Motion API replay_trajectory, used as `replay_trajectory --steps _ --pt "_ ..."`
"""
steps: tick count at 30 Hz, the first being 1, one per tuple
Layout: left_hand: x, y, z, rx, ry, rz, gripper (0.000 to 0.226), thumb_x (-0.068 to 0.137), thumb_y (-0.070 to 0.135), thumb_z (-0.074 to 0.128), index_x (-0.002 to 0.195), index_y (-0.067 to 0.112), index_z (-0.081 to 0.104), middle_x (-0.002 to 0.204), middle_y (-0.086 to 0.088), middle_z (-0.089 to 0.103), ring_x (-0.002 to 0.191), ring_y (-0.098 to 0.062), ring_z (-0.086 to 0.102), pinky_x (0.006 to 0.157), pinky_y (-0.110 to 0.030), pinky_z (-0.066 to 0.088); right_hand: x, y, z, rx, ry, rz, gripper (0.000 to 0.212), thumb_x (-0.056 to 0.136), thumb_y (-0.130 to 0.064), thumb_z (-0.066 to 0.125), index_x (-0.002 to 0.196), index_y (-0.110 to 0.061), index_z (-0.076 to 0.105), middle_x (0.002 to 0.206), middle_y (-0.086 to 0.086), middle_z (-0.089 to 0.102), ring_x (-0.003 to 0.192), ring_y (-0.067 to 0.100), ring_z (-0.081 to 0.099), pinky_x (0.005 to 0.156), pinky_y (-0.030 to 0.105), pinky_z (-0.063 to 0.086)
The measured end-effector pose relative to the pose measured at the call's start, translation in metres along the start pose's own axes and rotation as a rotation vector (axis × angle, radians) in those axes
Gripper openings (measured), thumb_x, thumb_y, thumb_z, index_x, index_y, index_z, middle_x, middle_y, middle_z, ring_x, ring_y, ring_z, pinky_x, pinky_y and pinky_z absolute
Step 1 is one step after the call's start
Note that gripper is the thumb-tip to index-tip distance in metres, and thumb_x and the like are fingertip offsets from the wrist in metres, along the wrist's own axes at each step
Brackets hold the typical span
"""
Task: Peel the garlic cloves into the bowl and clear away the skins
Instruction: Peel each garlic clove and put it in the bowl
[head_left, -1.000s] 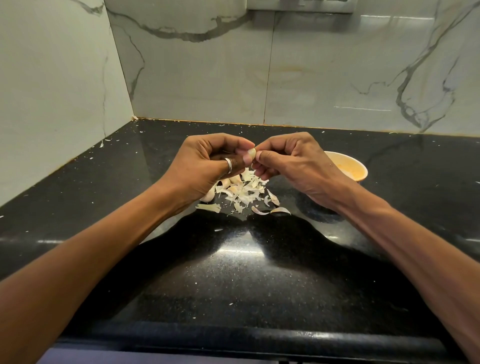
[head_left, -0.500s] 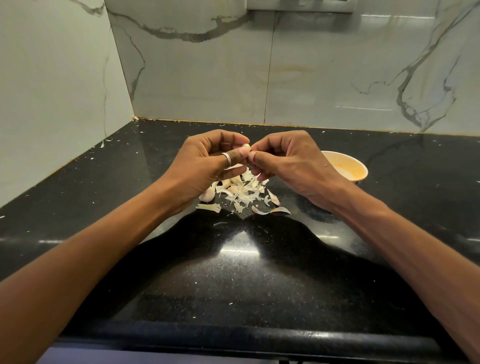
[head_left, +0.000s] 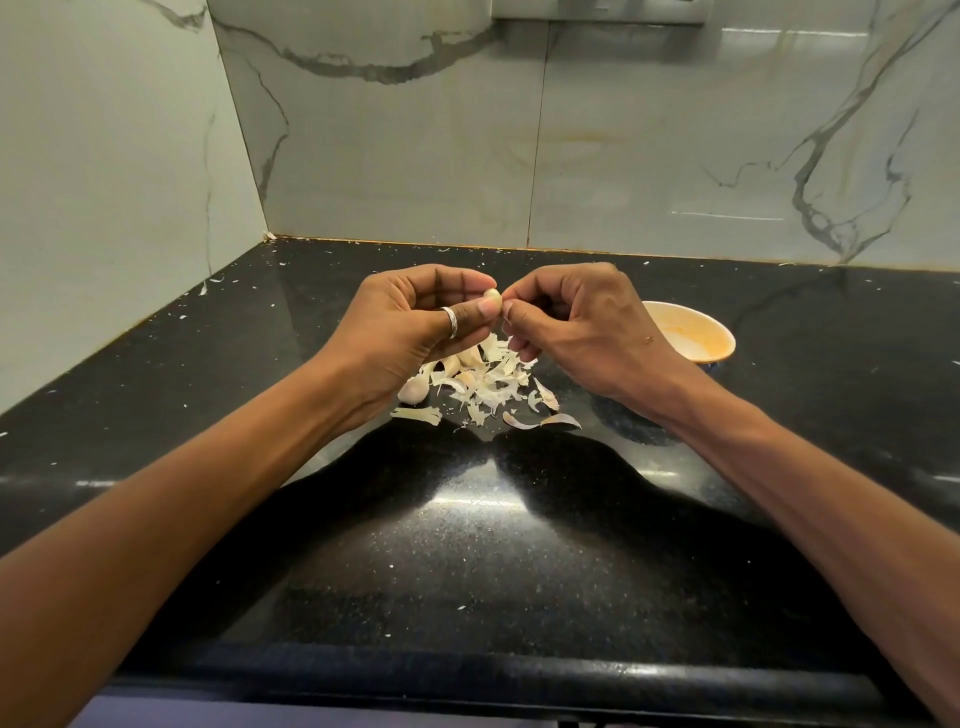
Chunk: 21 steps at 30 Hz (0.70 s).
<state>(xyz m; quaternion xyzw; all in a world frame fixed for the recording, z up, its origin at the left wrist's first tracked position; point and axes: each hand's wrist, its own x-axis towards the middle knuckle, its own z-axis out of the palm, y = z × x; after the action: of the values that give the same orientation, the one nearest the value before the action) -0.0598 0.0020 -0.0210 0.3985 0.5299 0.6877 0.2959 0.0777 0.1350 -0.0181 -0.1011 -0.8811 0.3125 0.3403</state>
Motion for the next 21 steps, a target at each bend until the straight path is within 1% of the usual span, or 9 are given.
replay_trajectory --steps 4,7,13,18,21 --pt "0.0000 0.0027 -0.0009 -0.066 0.015 -0.026 0.038 0.069 0.011 0.078 0.106 0.006 0.071 0.100 -0.012 0.074 0.095 -0.019 0.072 0.082 -0.025 0.060 0.0013 -0.0016 -0.0015 0.037 -0.016 -0.008 0.011 0.099 -0.014 0.067 0.099 -0.008 0.076 0.076 0.003 0.075 0.068 0.015 0.075 0.070 0.040 0.064" --pt "-0.0009 0.0037 0.0007 -0.105 0.020 -0.040 0.037 0.068 0.010 0.077 0.105 0.006 0.071 0.097 -0.009 0.075 0.092 -0.016 0.073 0.080 -0.023 0.059 0.0017 -0.0027 -0.0012 0.037 -0.015 -0.008 0.010 0.099 -0.012 0.067 0.098 -0.007 0.076 0.075 0.003 0.075 0.067 0.015 0.075 0.069 0.042 0.064" --pt "-0.0021 0.0049 0.0035 -0.154 0.031 -0.067 0.035 0.068 0.007 0.075 0.102 0.004 0.070 0.091 -0.009 0.076 0.085 -0.014 0.074 0.075 -0.020 0.059 -0.0009 -0.0041 0.0007 -0.025 0.005 -0.036 0.010 0.099 -0.015 0.067 0.096 -0.009 0.075 0.073 -0.001 0.074 0.064 0.009 0.073 0.068 0.038 0.064" --pt "-0.0022 0.0028 0.0040 -0.148 0.036 -0.065 0.034 0.067 0.007 0.075 0.100 0.004 0.070 0.089 -0.009 0.077 0.083 -0.015 0.075 0.075 -0.020 0.059 -0.0024 -0.0030 0.0033 -0.046 0.013 -0.048 0.011 0.099 -0.013 0.066 0.096 -0.009 0.075 0.074 0.000 0.075 0.065 0.007 0.073 0.067 0.037 0.064" --pt "-0.0026 0.0019 0.0045 -0.137 0.031 -0.057 0.034 0.067 0.007 0.075 0.101 0.004 0.070 0.088 -0.010 0.077 0.083 -0.016 0.075 0.076 -0.020 0.059 -0.0029 -0.0020 0.0047 -0.059 0.020 -0.054 0.011 0.099 -0.013 0.066 0.094 -0.009 0.075 0.073 0.000 0.074 0.064 0.008 0.073 0.065 0.037 0.064"
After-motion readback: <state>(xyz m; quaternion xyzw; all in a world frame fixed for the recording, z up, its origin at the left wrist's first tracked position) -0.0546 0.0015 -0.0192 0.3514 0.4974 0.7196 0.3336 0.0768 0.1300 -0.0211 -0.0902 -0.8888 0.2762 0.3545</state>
